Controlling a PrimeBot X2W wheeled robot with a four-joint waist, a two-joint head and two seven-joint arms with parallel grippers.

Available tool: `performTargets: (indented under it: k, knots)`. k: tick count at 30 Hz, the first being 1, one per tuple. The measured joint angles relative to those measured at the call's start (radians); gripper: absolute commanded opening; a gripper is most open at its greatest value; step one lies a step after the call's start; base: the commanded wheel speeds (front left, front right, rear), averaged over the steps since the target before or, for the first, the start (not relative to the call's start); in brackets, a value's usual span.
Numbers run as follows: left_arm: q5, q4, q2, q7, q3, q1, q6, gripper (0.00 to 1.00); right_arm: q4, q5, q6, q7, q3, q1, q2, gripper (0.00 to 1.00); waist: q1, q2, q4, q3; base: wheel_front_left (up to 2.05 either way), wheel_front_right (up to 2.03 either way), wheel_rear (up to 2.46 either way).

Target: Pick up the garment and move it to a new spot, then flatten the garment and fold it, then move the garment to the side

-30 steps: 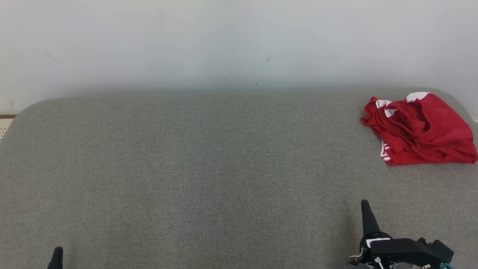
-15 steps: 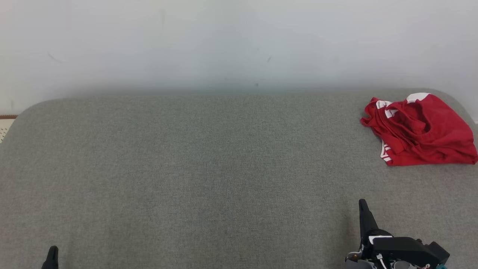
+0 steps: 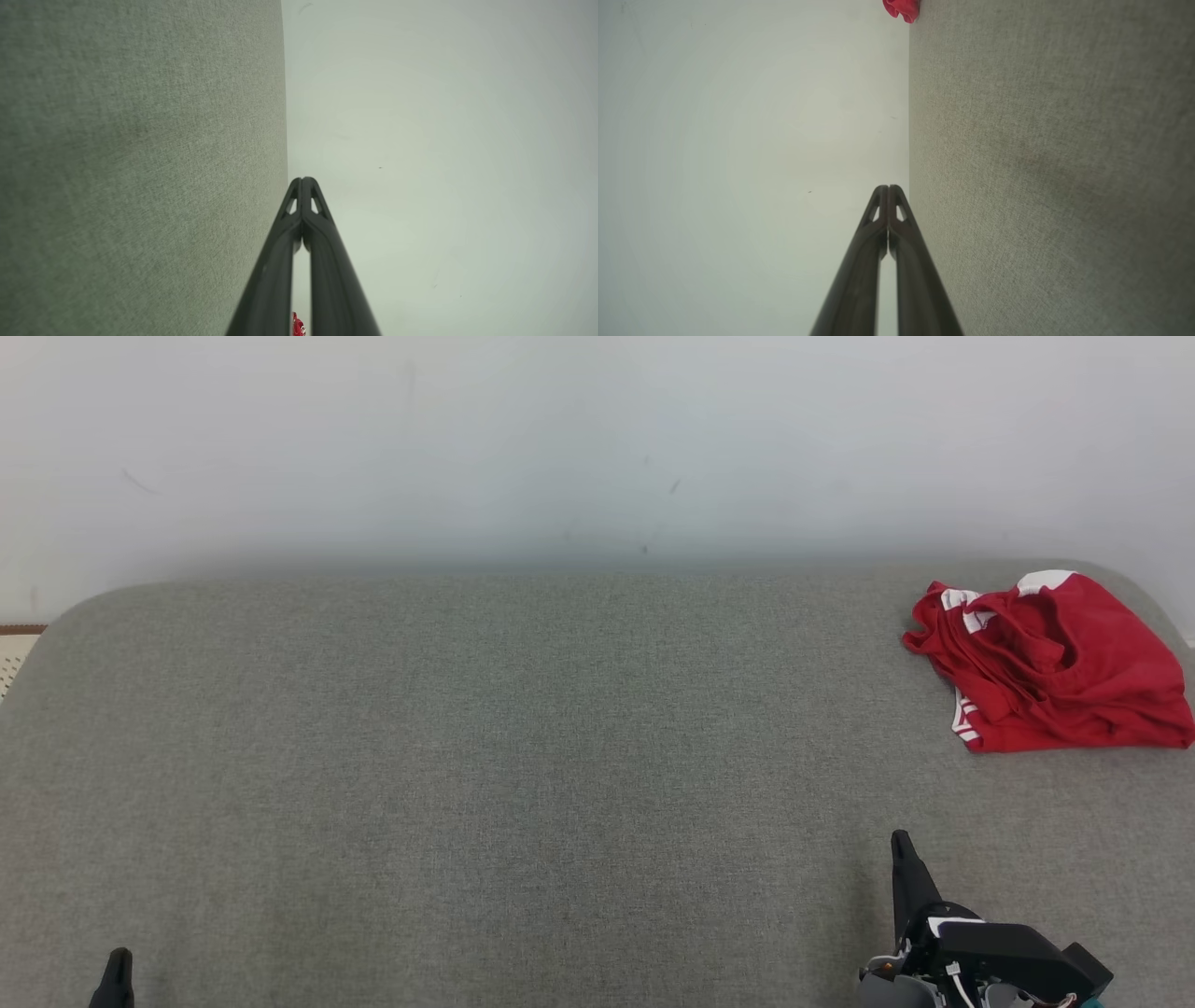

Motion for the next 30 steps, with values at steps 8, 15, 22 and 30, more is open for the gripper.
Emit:
performTargets:
  k: [8,15,22,30]
  knots:
    - [-0.042,0.005,0.000,0.015,0.012,-0.003,-0.007,0.00,0.004,0.045,0.000,0.004,0.003,-0.003,0.001,0.00,0.0000,0.0000,0.001,-0.001,0.00,0.00,0.00]
    - [-0.042,0.005,0.000,0.015,0.013,-0.004,-0.007,0.00,0.004,0.045,0.000,0.005,0.003,-0.003,0.001,0.00,0.0000,0.0000,0.001,-0.001,0.00,0.00,0.00]
    - [-0.042,0.005,0.000,0.015,0.013,-0.004,-0.007,0.00,0.004,0.045,0.000,0.006,0.003,-0.003,0.001,0.00,0.0000,0.0000,0.001,-0.001,0.00,0.00,0.00]
    - [-0.042,0.005,0.000,0.015,0.013,-0.004,-0.007,0.00,0.004,0.045,0.000,0.006,0.003,-0.003,0.001,0.00,0.0000,0.0000,0.001,-0.001,0.00,0.00,0.00]
